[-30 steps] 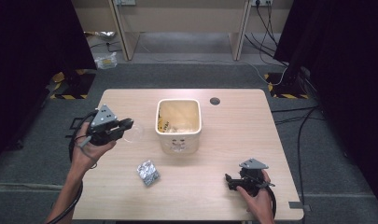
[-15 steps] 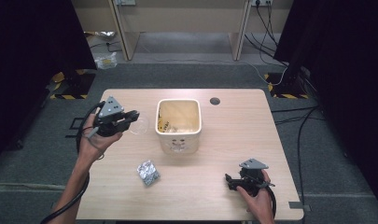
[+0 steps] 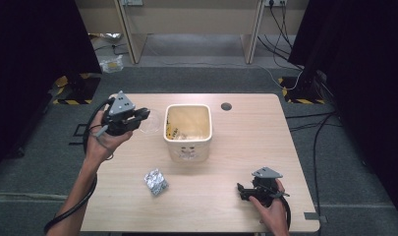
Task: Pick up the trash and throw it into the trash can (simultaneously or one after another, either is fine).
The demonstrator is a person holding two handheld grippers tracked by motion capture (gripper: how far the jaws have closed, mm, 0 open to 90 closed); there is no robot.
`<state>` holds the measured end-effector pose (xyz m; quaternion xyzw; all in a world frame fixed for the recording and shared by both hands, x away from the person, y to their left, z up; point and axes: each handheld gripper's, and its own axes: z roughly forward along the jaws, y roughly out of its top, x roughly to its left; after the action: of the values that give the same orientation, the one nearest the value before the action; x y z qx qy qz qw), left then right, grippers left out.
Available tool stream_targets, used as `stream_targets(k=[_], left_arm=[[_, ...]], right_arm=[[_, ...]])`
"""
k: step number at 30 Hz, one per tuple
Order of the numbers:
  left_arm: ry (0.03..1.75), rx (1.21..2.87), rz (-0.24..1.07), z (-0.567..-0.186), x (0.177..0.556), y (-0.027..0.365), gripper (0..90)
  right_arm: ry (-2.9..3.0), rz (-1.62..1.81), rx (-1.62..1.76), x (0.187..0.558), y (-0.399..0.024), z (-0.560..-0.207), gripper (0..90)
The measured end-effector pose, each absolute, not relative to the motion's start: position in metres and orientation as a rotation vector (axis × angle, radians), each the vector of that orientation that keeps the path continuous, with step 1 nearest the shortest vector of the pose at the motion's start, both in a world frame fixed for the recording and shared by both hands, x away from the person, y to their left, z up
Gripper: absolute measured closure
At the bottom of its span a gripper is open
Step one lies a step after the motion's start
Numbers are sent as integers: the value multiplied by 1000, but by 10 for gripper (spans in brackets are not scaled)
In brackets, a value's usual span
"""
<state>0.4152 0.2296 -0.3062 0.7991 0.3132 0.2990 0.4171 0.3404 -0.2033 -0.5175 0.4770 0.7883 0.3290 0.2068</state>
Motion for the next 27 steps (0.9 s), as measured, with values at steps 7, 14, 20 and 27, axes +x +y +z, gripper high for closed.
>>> stream_targets(k=[7, 14, 20, 27], left_arm=[[762, 2016, 752, -301, 420, 217, 822], [726, 2021, 732, -298, 427, 195, 821], [713, 2018, 686, -302, 434, 179, 817], [708, 2035, 625, -316, 445, 163, 813]], right_arm=[[2196, 916, 1325, 341, -203, -518, 90], [2195, 916, 1328, 340, -203, -518, 90], [2195, 914, 1327, 340, -203, -517, 95], [2195, 914, 1327, 340, -203, -517, 95]])
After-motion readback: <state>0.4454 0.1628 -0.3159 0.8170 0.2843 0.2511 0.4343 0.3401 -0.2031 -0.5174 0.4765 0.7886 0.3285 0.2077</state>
